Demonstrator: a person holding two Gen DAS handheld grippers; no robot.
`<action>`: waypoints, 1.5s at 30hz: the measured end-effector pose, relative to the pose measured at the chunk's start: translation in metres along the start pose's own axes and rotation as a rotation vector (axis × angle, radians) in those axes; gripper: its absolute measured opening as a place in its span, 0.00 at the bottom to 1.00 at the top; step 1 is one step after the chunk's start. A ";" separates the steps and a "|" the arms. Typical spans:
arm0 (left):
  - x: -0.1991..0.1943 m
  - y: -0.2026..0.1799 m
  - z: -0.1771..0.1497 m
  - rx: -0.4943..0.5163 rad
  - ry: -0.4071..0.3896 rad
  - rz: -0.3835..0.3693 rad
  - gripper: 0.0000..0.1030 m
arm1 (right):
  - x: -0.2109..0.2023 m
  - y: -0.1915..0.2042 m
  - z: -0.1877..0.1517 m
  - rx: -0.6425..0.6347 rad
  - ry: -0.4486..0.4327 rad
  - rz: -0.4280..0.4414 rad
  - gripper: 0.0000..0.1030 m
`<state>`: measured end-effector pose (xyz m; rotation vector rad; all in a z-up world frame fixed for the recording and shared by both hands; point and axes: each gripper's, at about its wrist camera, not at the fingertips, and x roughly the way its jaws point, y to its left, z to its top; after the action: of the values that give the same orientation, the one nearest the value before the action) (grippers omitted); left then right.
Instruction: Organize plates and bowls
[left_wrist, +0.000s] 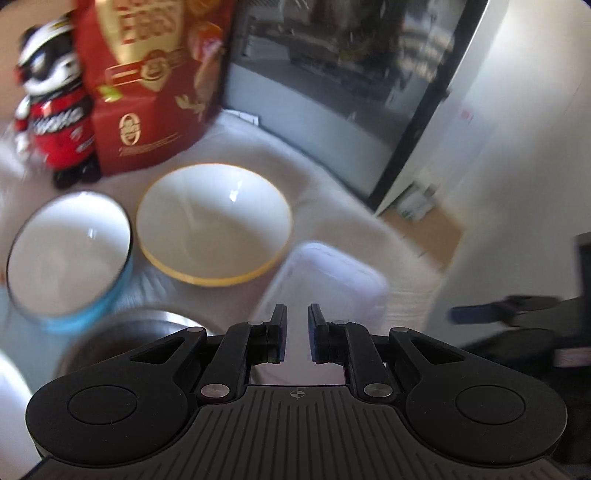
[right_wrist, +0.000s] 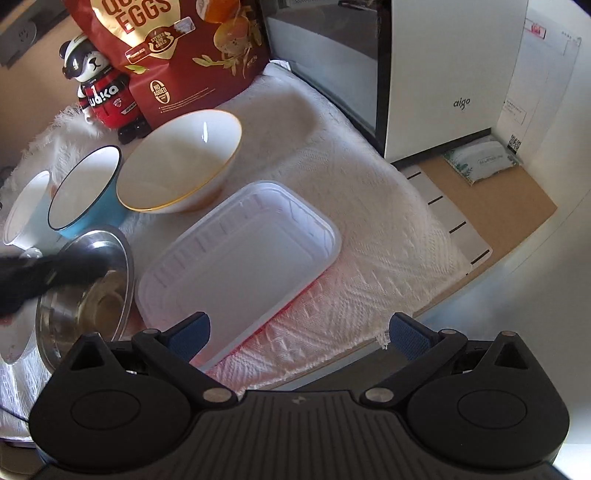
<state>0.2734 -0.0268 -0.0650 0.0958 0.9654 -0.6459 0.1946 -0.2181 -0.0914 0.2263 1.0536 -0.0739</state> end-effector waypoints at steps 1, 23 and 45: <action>0.010 0.000 0.004 0.030 0.021 0.024 0.13 | 0.003 -0.002 0.000 0.002 -0.003 0.003 0.99; 0.098 0.000 0.017 -0.160 0.227 -0.073 0.15 | 0.076 -0.039 0.080 0.108 0.143 0.286 0.54; 0.062 0.019 0.026 -0.284 0.144 0.057 0.15 | 0.078 -0.061 0.109 -0.045 0.029 0.148 0.61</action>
<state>0.3276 -0.0494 -0.1032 -0.0829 1.1805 -0.4488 0.3159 -0.2974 -0.1163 0.2643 1.0630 0.0862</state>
